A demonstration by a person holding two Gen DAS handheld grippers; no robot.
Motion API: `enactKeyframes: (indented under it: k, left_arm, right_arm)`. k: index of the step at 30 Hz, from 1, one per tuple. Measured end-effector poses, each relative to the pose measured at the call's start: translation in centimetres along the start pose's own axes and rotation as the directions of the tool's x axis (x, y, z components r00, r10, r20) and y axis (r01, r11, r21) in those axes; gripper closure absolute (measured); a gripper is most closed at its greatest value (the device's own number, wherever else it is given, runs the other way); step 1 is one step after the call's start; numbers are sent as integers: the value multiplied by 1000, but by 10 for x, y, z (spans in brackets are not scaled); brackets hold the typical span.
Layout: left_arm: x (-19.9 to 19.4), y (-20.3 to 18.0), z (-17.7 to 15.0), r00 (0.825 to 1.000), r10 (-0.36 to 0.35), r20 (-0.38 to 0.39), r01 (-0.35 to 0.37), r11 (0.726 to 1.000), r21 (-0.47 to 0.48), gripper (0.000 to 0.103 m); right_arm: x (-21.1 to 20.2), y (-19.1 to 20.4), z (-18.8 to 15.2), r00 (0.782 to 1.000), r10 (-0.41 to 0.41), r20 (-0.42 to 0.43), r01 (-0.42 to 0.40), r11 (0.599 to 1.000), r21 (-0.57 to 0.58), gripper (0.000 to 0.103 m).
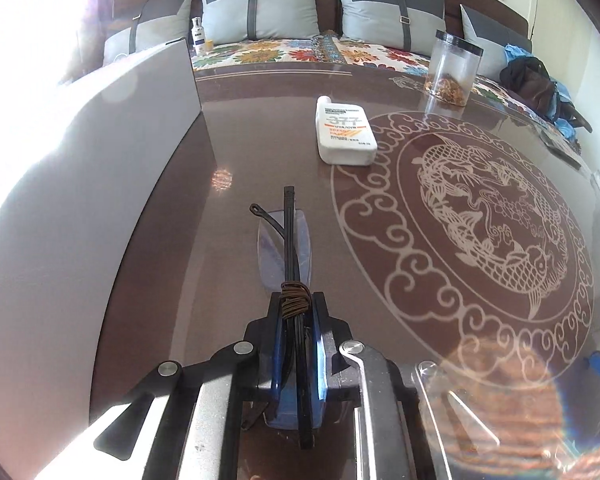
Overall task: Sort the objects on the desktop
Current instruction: 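Lower the open left tool over the black-framed glasses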
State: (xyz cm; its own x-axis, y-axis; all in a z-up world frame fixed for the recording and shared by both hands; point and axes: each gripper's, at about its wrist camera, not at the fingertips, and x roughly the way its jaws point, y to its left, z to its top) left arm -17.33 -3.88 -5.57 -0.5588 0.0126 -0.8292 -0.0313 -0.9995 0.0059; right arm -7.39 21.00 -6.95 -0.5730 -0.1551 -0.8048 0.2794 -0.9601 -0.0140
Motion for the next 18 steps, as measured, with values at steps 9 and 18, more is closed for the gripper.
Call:
enactKeyframes:
  k: [9, 18]
  left_arm:
    - [-16, -2, -31, 1000, -1, 7, 1, 1000, -16, 34]
    - [-10, 4, -36, 998, 31, 47, -29, 999, -43, 12]
  right_arm:
    - [0, -1, -1, 1000, 0, 1, 0, 1000, 0, 0]
    - [-1, -1, -1, 1000, 0, 1, 0, 1000, -1, 0]
